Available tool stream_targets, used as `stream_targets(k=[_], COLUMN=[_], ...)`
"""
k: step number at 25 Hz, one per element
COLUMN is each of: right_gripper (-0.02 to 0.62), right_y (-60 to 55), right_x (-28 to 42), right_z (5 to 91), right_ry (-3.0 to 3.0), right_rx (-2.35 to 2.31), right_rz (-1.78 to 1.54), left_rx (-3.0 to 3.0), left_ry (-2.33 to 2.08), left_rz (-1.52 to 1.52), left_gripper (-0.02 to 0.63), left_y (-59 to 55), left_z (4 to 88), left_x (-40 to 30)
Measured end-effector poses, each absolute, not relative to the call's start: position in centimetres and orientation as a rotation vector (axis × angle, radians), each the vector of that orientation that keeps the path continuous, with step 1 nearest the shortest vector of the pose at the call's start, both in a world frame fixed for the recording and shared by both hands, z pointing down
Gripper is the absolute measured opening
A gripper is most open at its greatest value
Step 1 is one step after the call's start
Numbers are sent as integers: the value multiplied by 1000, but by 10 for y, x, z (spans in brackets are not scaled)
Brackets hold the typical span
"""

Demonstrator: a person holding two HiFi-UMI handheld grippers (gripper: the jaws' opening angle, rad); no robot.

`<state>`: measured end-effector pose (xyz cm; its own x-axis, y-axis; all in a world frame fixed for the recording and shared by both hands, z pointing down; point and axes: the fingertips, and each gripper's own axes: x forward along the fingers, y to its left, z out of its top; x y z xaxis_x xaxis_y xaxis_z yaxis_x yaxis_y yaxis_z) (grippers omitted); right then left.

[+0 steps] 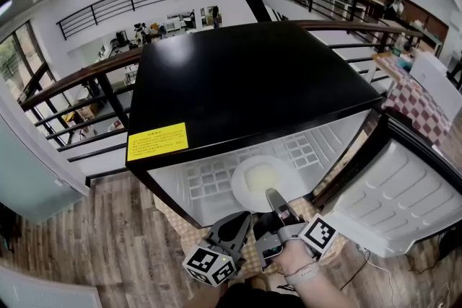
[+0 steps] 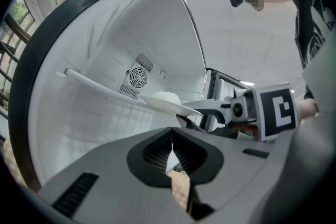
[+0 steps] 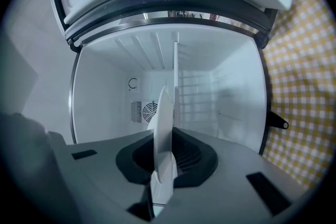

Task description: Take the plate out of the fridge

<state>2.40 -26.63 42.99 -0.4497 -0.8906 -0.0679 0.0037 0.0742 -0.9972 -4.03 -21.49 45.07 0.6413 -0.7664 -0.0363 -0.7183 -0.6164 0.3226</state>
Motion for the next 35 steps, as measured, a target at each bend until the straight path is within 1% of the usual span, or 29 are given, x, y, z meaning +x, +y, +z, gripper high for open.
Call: stream_targets(k=[35], right_gripper=[52], right_y=[-231], right_x=[44], right_z=[430], right_ry=[1540], right_rx=[-870], right_rz=[-1464], left_rx=[2595], left_ry=[-1155], left_rz=[-241], left_gripper=[9], left_y=[-198], left_z=[455], left_x=[-33])
